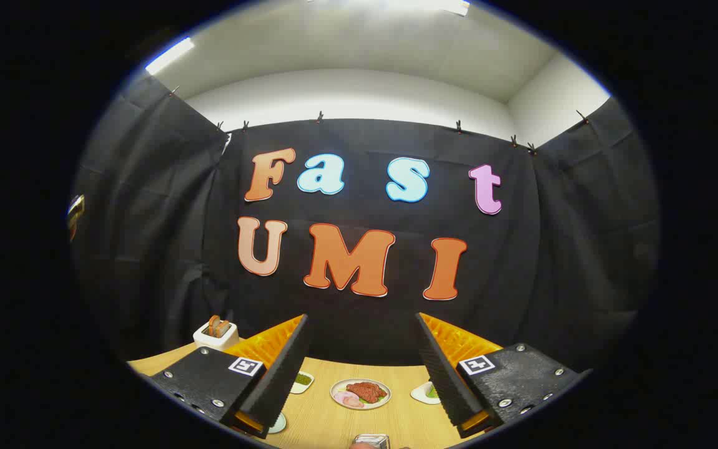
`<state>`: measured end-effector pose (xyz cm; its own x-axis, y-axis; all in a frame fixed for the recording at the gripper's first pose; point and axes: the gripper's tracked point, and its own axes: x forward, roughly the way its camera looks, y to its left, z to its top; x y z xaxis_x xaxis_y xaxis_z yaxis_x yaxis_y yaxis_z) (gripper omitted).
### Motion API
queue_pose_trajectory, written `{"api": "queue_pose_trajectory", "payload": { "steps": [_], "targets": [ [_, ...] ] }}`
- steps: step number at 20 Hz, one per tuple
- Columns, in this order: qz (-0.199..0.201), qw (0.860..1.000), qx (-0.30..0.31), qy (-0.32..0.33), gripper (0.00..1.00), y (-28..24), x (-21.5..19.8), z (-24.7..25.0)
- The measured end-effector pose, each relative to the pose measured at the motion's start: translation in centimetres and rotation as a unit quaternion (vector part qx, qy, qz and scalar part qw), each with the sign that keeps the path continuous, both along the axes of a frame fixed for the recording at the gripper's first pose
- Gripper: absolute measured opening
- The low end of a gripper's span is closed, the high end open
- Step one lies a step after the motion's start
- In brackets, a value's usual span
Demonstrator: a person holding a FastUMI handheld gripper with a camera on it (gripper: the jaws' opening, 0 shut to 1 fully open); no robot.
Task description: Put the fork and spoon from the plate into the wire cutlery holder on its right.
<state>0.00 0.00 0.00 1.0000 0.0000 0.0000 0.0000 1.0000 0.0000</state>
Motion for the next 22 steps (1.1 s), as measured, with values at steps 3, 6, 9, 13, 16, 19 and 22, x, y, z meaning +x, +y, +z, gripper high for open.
{"api": "queue_pose_trajectory", "payload": {
  "steps": [3,6,9,13,16,19,22],
  "targets": [
    [0.004,1.0,0.012,0.004,0.99,0.3,-0.1,0.0],
    [0.002,1.0,0.012,0.003,0.99,0.2,-0.1,0.1],
    [0.005,1.0,0.015,0.001,0.99,0.6,-0.2,0.4],
    [0.012,1.0,0.014,0.004,0.99,1.5,-0.2,0.2],
    [0.024,1.0,0.014,0.014,0.99,2.6,0.1,-0.4],
    [0.033,0.999,0.015,0.024,0.99,3.9,0.0,-1.0],
    [0.044,0.998,0.021,0.032,0.99,5.3,0.1,-1.5]
  ]
}}
